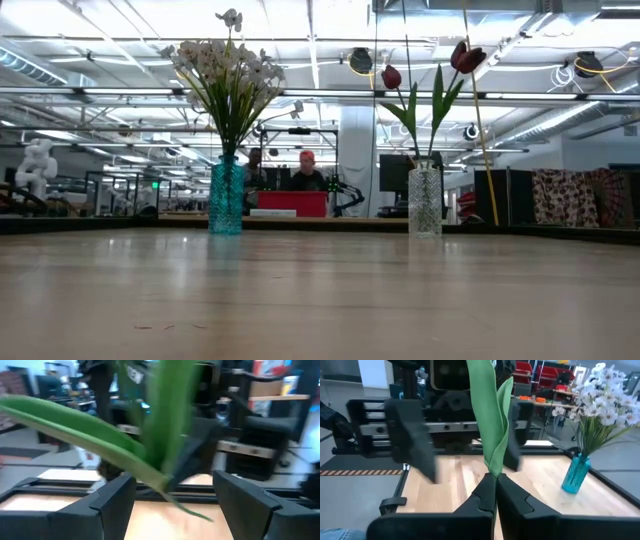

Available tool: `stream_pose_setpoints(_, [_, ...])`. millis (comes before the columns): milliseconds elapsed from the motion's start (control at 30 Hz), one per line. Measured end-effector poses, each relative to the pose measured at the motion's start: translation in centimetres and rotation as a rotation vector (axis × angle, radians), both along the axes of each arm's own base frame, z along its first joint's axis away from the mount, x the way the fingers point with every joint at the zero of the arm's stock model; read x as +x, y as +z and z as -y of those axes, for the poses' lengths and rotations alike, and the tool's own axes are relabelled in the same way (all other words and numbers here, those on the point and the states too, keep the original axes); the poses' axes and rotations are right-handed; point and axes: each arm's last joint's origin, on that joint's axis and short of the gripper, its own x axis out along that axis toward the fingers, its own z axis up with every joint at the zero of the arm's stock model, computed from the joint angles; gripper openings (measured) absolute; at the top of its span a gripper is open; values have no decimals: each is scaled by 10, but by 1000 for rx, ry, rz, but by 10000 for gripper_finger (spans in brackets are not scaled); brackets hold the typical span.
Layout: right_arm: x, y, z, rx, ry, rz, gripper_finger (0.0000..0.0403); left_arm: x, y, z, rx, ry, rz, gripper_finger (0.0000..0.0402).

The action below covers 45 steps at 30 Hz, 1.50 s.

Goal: Sort flowers into vase by color
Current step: Put the red tulip into the transparent vase

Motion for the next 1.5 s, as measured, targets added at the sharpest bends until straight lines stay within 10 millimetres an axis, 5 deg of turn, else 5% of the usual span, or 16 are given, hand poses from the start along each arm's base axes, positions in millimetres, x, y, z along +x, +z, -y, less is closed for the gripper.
stream_pose_setpoints(500, [3, 24, -6, -52, 153, 114, 0, -1, 5, 4, -46, -112, 51, 258])
stream_pose_setpoints(967, [10, 26, -1, -42, 144, 130, 0, 7, 7, -9, -52, -125, 66, 161])
stream_pose_setpoints(1367, [10, 26, -1, -47, 143, 129, 0, 7, 6, -8, -46, -128, 63, 14])
stream_pose_setpoints(1500, [10, 26, -1, -47, 142, 129, 0, 7, 6, -8, -42, -128, 62, 12])
